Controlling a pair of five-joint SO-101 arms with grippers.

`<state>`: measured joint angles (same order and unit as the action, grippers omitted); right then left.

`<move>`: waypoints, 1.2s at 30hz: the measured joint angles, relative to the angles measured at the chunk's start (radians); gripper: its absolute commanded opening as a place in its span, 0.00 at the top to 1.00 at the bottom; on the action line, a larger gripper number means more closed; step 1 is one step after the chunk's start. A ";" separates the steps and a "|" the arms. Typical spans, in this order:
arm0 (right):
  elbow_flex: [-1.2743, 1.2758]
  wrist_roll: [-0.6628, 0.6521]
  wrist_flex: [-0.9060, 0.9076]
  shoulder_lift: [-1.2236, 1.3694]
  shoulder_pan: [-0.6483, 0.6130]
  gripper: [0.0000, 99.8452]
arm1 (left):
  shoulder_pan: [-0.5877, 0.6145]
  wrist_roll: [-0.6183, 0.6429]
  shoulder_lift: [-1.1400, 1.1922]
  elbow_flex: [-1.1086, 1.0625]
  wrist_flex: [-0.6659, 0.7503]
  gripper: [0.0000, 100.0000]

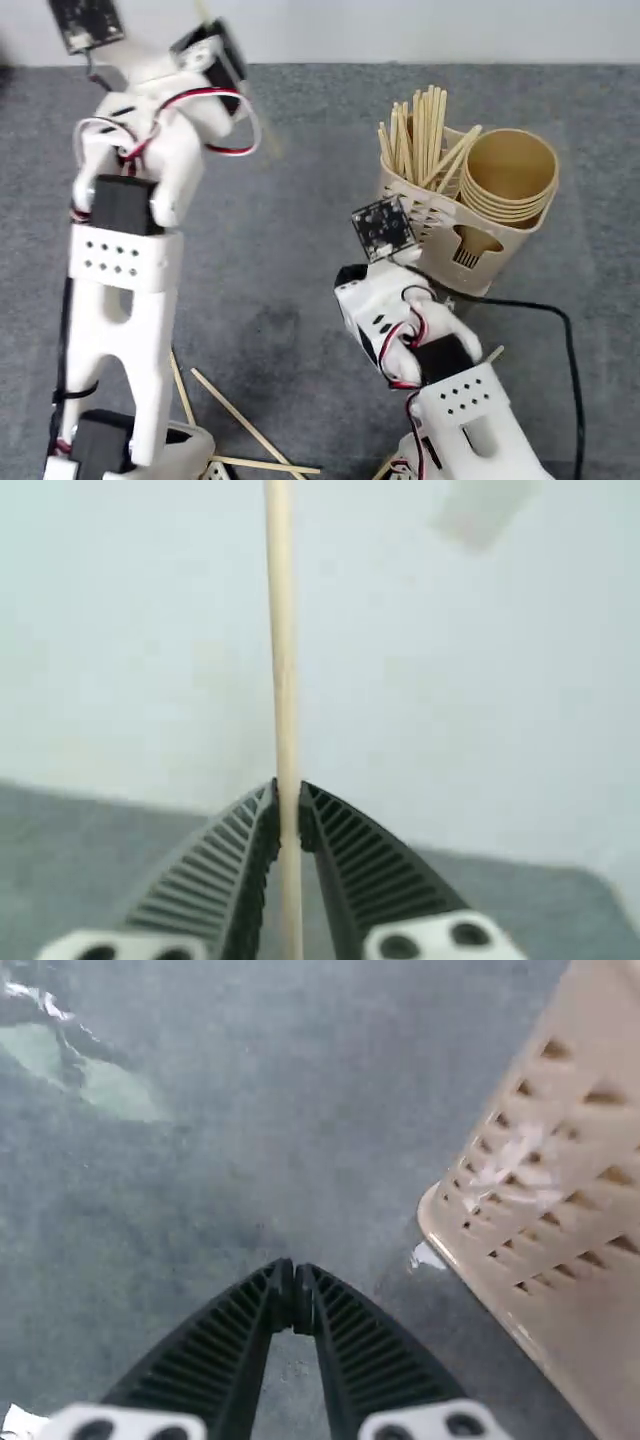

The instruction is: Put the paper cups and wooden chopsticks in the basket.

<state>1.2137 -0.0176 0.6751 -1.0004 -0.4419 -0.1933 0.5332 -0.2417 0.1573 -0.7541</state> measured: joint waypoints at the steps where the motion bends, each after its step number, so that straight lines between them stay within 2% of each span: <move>1: 0.021 0.000 -0.023 0.000 -0.002 0.99 | -0.025 0.000 0.000 0.000 0.043 0.99; 8: 0.078 0.000 -0.087 0.000 -0.003 0.99 | -0.195 -0.005 0.018 -0.041 0.345 0.99; 14: 0.081 0.000 -0.092 0.000 -0.003 0.99 | -0.292 -0.135 0.078 -0.186 0.598 0.99; 18: 0.081 0.000 -0.092 0.000 -0.003 0.99 | -0.354 -0.241 0.078 -0.307 0.695 0.99; 24: 0.081 0.000 -0.092 0.000 -0.003 0.99 | -0.376 -0.281 0.078 -0.402 0.724 0.97; 28: 0.081 0.000 -0.092 0.000 -0.003 0.99 | -0.374 -0.285 0.078 -0.402 0.638 0.86; 31: 0.081 0.000 -0.092 0.000 -0.003 0.99 | -0.374 -0.285 0.078 -0.402 0.563 0.85; 36: 0.081 0.000 -0.092 0.000 -0.003 0.99 | -0.361 -0.287 0.074 -0.402 0.548 0.85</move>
<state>1.2950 -0.0176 0.5831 -1.0004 -0.4450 -0.5539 0.2463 -0.1680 -0.2447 -0.2064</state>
